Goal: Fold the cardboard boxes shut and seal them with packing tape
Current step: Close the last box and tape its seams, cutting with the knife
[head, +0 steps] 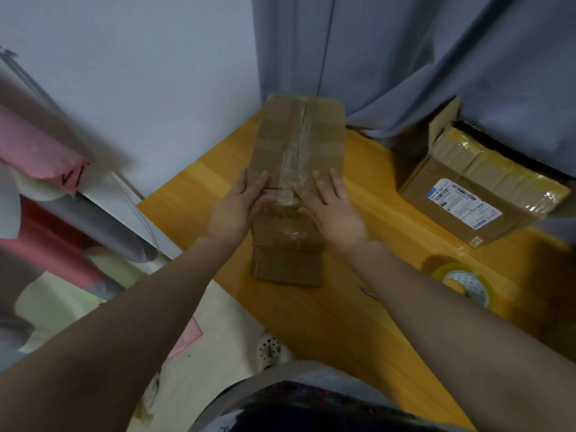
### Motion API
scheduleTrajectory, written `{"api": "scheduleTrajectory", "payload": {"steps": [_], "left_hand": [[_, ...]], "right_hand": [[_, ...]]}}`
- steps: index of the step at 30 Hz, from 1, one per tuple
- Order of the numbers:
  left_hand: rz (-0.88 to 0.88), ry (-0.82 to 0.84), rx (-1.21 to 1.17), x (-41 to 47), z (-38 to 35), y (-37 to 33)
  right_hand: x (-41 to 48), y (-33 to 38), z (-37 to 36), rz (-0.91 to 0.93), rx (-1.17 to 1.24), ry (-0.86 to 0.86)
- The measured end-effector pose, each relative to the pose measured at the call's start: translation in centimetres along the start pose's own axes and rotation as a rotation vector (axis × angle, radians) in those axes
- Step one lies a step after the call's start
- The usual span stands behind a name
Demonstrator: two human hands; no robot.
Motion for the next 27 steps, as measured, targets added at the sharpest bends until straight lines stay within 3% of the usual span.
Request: {"api": "scheduleTrajectory", "payload": {"steps": [4, 6, 9, 13, 16, 18, 23, 27], "left_hand": [[-0.067, -0.137, -0.182, -0.8, 0.3, 0.3], [0.033, -0.214, -0.332, -1.6, -0.1, 0.7], [0.267, -0.319, -0.510, -2.5, -1.2, 1.7], [0.402, -0.547, -0.532, -2.5, -1.2, 1.1], [0.402, -0.591, -0.550, -2.6, -2.5, 0.9], [0.371, -0.566, -0.490, -2.3, -2.7, 0.9], [0.283, -0.574, -0.314, -1.8, -1.1, 0.5], [0.324, -0.625, -0.373, -1.9, -0.8, 1.0]], "right_hand": [[-0.6, -0.6, 1.0, 0.232, 0.043, -0.109], [-1.2, -1.0, 1.1, 0.306, 0.106, -0.102], [-1.2, -0.9, 1.4, 0.277, 0.166, -0.145], [-1.6, -0.3, 1.6, 0.210, 0.193, -0.208], [-1.6, -0.7, 2.3, 0.010, 0.255, -0.278], [-1.4, -0.1, 2.5, -0.024, 0.205, -0.330], [-1.0, 0.4, 2.2, 0.110, 0.048, -0.419], [-0.9, -0.6, 1.1, 0.289, 0.071, -0.223]]}}
Point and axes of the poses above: each hand's wrist, its own x-axis towards the middle knuckle, its own z-axis out of the back of the hand, y = z × x, the point moved 10 cm from there along x, towards the middle knuckle, and after that the axes turned 11 degrees about -z, right-handed, at the moved point
